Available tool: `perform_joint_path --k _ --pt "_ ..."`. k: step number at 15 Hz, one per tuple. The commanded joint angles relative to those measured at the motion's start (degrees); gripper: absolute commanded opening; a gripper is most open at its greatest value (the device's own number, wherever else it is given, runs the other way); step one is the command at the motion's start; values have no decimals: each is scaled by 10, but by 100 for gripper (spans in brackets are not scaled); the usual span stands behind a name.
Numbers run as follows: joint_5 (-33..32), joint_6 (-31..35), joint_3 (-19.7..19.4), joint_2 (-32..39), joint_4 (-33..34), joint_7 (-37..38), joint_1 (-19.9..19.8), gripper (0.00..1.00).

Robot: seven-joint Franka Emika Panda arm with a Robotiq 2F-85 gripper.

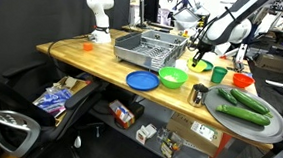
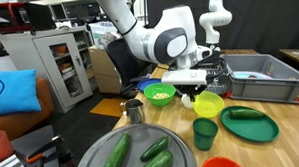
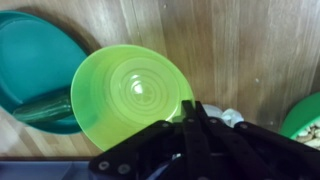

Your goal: Put the yellow bowl on the drying rack.

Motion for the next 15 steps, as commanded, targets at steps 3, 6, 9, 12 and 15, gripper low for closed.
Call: perform_joint_path --k 3,6,9,12,15 --pt "6 81 16 -84 -50 20 -5 1" --pt "-2 130 28 -106 -42 25 8 1" --pt "17 176 94 -101 -16 -2 -13 1" --pt "35 207 219 -66 20 -32 -74 1" --pt "67 211 348 2 71 -75 -132 1"
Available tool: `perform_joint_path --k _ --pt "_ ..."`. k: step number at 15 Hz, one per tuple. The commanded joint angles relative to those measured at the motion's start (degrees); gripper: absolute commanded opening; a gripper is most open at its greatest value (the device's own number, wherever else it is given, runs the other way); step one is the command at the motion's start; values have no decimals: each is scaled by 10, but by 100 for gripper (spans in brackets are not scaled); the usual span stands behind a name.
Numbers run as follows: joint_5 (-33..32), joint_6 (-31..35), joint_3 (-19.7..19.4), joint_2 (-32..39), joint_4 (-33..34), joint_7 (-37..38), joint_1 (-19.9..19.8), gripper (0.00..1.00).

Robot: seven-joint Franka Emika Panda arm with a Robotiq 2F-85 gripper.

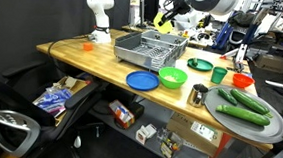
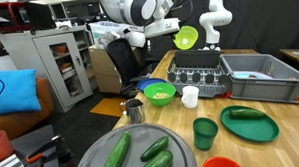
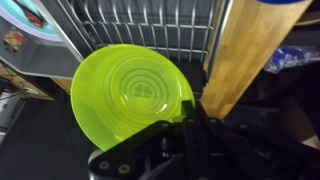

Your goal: Put the yellow bowl on the drying rack.

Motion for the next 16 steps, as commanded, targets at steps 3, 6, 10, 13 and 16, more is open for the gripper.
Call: perform_joint_path --k 3,6,10,13,16 --pt "14 -3 238 158 92 -109 -151 1" --pt "1 -23 291 227 116 -143 -199 1" --pt "-36 -60 273 271 133 -137 -206 1" --pt "-43 -84 247 286 142 -131 -186 1" --pt "-39 -103 227 291 150 -132 -167 1"
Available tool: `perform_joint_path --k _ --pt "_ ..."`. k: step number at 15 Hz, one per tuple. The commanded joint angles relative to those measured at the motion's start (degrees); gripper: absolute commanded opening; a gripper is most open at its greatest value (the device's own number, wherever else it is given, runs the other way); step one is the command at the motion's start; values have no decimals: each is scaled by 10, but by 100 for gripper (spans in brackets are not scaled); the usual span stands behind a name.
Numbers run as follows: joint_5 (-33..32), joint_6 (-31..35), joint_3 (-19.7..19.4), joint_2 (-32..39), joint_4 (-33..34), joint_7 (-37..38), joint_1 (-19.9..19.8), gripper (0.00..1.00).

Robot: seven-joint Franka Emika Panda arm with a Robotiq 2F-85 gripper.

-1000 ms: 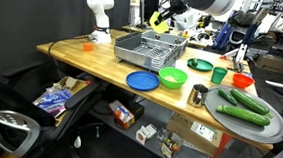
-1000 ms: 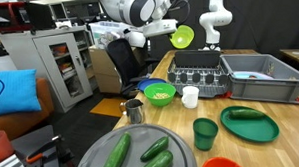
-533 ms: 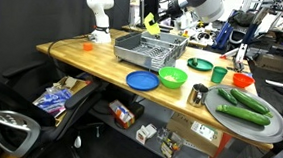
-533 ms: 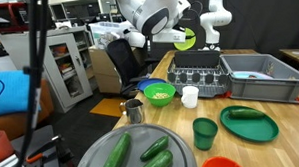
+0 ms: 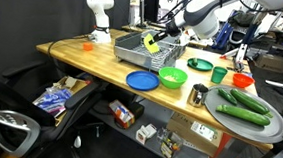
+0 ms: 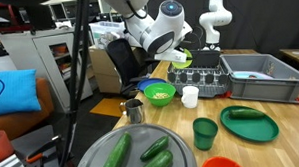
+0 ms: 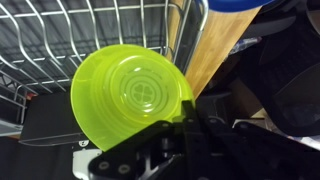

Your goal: Put the yellow bowl on the drying rack.

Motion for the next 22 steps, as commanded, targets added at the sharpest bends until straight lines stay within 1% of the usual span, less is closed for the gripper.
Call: perform_joint_path --k 1,5,6,7,8,10,13,17,18,20,22 --pt "2 -34 -24 0 28 0 25 1" --pt "9 -47 -52 -5 36 1 40 1" --pt "11 -51 -63 -9 36 4 45 28" --pt "12 -53 -70 -11 37 3 48 29" --pt "12 -51 -77 -13 36 3 50 35" --pt "8 -46 -89 -22 33 -1 55 50" --pt "-11 -36 -129 -66 20 -5 76 70" --pt "-20 -31 -150 -118 4 -23 90 97" --pt "-20 -28 -157 -130 -1 -28 95 99" --pt "-24 -20 -186 -156 -14 -34 113 100" --pt "-36 -10 -230 -183 -28 -36 140 100"
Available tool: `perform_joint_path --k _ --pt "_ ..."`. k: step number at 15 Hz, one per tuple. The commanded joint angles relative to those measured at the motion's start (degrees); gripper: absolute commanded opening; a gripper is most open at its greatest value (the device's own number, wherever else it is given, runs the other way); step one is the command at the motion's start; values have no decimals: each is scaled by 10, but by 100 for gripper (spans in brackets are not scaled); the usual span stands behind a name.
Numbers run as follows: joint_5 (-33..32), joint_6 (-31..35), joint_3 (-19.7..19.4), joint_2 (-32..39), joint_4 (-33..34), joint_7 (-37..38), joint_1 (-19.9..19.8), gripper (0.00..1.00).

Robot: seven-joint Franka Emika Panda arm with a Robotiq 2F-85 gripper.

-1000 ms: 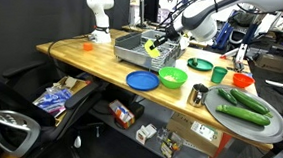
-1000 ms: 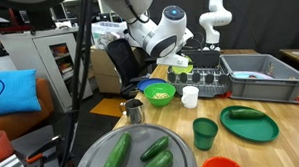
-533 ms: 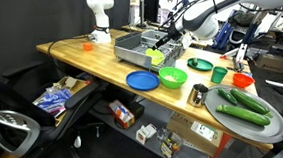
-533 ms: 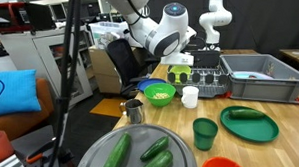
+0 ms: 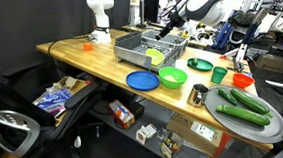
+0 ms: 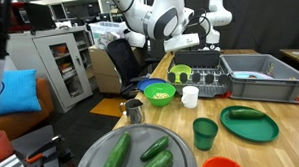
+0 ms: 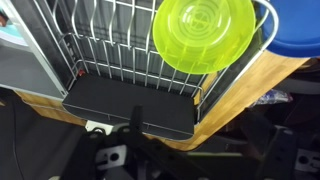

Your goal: Put the yellow bowl on the drying rack.

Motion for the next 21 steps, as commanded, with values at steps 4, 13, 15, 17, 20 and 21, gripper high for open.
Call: perform_joint_path --k 4,13,15,17,20,21 --pt "-43 53 -152 -101 -75 -2 91 100" --pt "-103 131 -472 -211 -227 114 306 100" --pt "-96 121 -520 -236 -277 141 350 100" --pt "-92 114 -538 -262 -324 165 381 100" --pt "-89 88 -545 -300 -385 201 416 100" --pt "-89 74 -552 -311 -400 215 429 100"
